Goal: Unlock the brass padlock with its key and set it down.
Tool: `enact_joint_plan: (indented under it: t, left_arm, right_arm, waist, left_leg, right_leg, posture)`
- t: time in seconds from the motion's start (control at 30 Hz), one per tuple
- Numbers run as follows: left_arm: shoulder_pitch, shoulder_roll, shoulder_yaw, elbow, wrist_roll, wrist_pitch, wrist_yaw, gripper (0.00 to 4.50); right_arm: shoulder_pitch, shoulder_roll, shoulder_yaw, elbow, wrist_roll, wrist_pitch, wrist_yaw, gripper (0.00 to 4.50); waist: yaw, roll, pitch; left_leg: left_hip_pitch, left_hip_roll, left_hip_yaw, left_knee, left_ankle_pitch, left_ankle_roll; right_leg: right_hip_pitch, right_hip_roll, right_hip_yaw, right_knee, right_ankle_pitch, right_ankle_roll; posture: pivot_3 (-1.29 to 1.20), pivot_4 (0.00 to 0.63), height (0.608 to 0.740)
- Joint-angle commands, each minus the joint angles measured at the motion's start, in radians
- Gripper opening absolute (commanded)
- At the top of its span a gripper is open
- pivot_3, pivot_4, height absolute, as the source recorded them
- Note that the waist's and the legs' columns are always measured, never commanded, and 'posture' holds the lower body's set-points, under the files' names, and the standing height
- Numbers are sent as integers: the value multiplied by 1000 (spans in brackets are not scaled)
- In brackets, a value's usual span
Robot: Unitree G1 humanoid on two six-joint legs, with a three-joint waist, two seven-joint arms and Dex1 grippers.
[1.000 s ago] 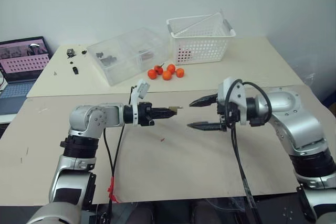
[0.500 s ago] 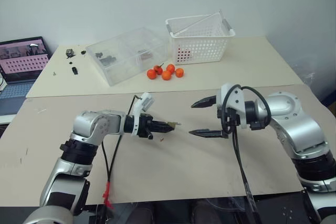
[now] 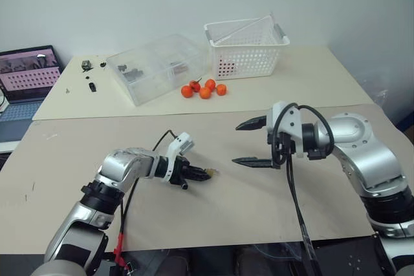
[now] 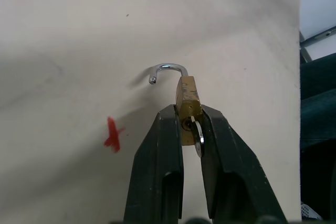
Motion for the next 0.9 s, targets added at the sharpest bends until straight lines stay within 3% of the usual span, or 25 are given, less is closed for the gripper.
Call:
enact_joint_plan:
  t: [0.03,0.33,0.4,0.43,0.73,0.9]
  left_arm:
    - [7,0,-1,20,25,-27,-11,84]
    - [14,-2,6,31,37,-28,-11,84]
    - [14,1,10,35,37,-25,-13,1048]
    - [14,4,11,36,36,-23,-15,1193]
    - [42,81,40,4,56,-37,-32,4276]
    - [54,175,67,-9,75,-61,-44,4409]
  right_arm:
    - [-26,-12,-26,-35,7,-8,-6,4482]
    - [-31,-13,-18,-31,-2,-18,-2,4482]
    - [-33,-13,-15,-30,-4,-19,-1,4500]
    - [-33,-13,-14,-30,-5,-21,0,4500]
    - [-38,-13,-3,-24,-13,-27,11,4500]
    - [-44,-7,3,-17,-16,-32,16,4500]
  waist:
    - [0,0,0]
    - [1,0,0]
    - [1,0,0]
    - [1,0,0]
    - [-3,0,-2]
    - [-13,0,-2]
  left_leg:
    - [0,0,0,0,0,0]
    - [0,0,0,0,0,0]
    - [0,0,0,0,0,0]
    - [0,0,0,0,0,0]
    - [3,1,0,1,0,0]
    - [4,3,0,-1,0,0]
  right_leg:
    - [0,0,0,0,0,0]
    - [0,0,0,0,0,0]
    - [0,0,0,0,0,0]
    - [0,0,0,0,0,0]
    - [2,0,0,0,0,0]
    - [1,2,0,0,0,0]
  posture:
    - [0,150,740]
    - [0,150,740]
    - [0,150,740]
    - [0,150,740]
    - [0,150,740]
    - [0,150,740]
